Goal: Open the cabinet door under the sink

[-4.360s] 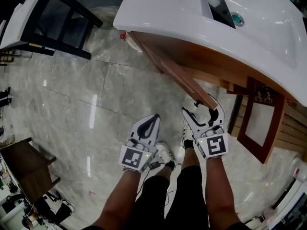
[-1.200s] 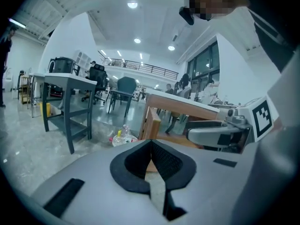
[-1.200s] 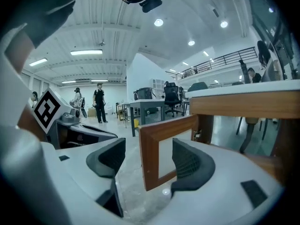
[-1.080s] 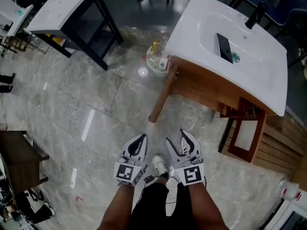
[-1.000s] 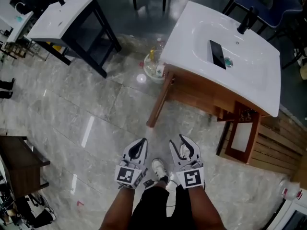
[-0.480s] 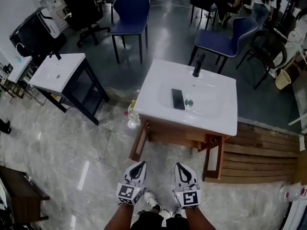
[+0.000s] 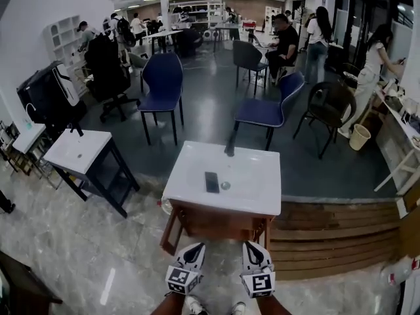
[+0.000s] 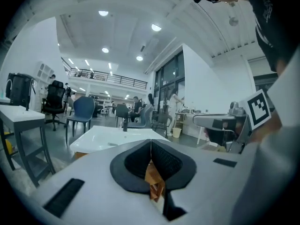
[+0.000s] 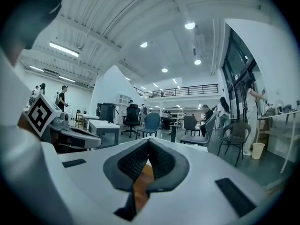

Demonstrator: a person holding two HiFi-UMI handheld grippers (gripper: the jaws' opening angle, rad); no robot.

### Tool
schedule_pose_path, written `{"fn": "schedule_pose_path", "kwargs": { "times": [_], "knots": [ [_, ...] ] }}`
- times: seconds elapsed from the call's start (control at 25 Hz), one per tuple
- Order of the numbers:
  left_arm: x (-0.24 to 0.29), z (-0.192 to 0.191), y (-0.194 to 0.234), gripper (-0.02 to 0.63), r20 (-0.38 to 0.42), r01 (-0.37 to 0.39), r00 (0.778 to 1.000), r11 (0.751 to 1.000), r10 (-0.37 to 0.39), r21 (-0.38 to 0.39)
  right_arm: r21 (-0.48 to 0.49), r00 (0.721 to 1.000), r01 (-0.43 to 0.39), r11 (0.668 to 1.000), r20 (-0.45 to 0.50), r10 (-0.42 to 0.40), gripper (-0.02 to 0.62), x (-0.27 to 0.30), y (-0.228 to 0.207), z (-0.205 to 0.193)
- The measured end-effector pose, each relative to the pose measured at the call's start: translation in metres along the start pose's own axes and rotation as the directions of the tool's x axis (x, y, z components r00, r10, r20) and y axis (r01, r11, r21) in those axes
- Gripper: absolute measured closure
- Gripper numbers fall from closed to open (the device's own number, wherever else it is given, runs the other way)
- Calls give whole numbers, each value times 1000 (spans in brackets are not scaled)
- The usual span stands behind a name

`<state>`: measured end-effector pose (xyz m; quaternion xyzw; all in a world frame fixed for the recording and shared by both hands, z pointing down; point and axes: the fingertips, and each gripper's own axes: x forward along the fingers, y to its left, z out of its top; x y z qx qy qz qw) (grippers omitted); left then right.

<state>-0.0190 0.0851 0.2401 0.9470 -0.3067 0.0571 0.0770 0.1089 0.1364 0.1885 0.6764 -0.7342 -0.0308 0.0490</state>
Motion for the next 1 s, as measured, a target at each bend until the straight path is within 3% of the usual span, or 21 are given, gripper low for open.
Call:
{"fn": "schedule_pose_path", "kwargs": {
  "times": [0.44, 0.8, 1.0],
  "knots": [
    [9, 63, -86, 583, 86, 51, 995, 996, -58, 77, -53, 996, 26, 998, 85, -21, 572, -71, -43, 53],
    [3, 80, -118, 583, 135, 37, 989, 992, -54, 123, -77, 991, 11, 997, 134, 0, 572, -98, -50, 70],
    [-1, 77, -134, 583, 107, 33, 993, 992, -46, 120, -45, 987, 26, 999, 157, -18, 572, -113, -60, 76]
  ]
}}
